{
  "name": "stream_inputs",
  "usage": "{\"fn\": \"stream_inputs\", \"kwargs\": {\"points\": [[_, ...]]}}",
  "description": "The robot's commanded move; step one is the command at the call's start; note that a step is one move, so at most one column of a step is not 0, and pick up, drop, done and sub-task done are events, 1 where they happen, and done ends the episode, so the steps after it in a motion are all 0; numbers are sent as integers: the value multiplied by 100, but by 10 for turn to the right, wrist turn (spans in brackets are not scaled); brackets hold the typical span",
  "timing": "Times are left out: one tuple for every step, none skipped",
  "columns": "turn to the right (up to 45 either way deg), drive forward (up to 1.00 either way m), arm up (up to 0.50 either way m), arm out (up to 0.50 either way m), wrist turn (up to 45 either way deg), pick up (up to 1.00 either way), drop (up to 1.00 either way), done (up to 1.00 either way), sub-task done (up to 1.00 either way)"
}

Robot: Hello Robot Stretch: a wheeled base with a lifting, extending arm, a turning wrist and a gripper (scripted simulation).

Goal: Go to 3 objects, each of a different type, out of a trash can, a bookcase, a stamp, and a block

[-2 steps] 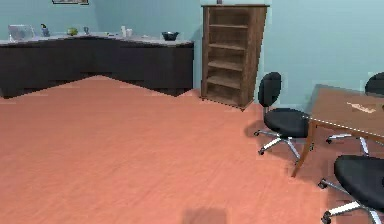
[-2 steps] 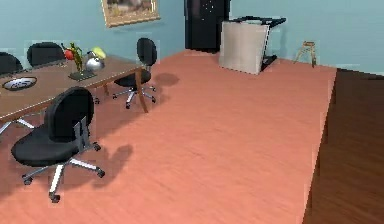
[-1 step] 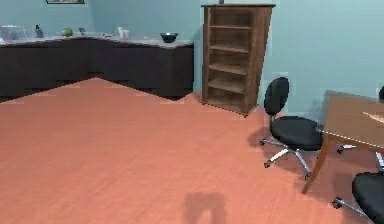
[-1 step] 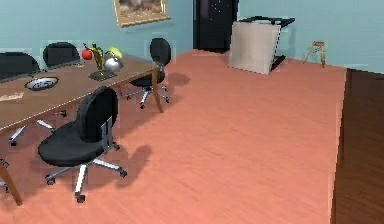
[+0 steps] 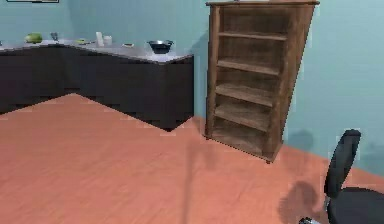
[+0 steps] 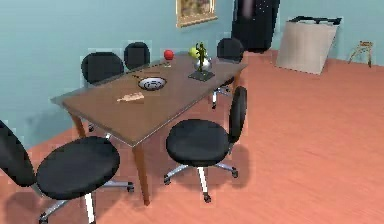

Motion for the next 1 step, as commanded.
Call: {"fn": "stream_inputs", "kwargs": {"points": [[0, 90, 0, 0, 0, 0, 0, 0, 0]]}}
